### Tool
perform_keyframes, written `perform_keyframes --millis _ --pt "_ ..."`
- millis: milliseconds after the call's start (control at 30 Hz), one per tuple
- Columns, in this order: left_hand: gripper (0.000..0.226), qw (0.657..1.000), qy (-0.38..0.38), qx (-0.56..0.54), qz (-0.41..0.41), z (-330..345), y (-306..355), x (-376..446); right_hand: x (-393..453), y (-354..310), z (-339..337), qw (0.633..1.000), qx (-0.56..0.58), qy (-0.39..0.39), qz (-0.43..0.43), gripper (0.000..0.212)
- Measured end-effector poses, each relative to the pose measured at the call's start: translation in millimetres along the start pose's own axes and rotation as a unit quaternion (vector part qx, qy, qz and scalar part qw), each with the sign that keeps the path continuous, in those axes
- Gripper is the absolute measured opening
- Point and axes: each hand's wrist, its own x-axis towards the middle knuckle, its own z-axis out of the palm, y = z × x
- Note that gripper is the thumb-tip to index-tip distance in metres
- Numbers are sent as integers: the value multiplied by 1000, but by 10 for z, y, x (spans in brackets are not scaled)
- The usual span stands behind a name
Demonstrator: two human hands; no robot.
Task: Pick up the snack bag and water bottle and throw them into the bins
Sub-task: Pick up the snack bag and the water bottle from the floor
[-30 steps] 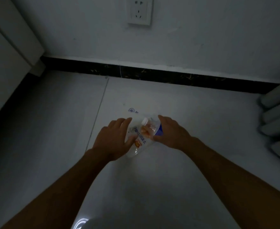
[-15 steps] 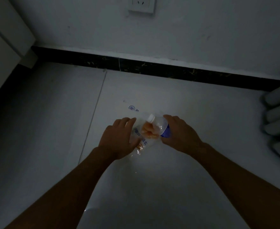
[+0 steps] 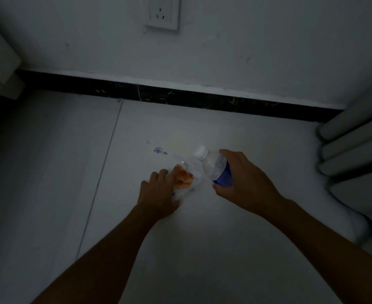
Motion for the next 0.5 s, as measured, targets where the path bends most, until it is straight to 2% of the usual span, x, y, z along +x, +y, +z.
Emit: perform_keyframes --millis 67,200,333,500 --pt "90 1000 29 3 5 -73 4 -17 -8 -16 -7 1000 -4 3 -5 81" --pt "94 998 57 17 14 -276 -26 -45 -2 -64 -46 1000 3 14 -11 82" --pt "86 995 91 -8 28 -499 -66 -44 4 -127 -185 1000 5 27 -15 82" --pt "89 991 125 -27 42 -1058 -27 -66 9 -305 -522 999 11 39 -7 82"
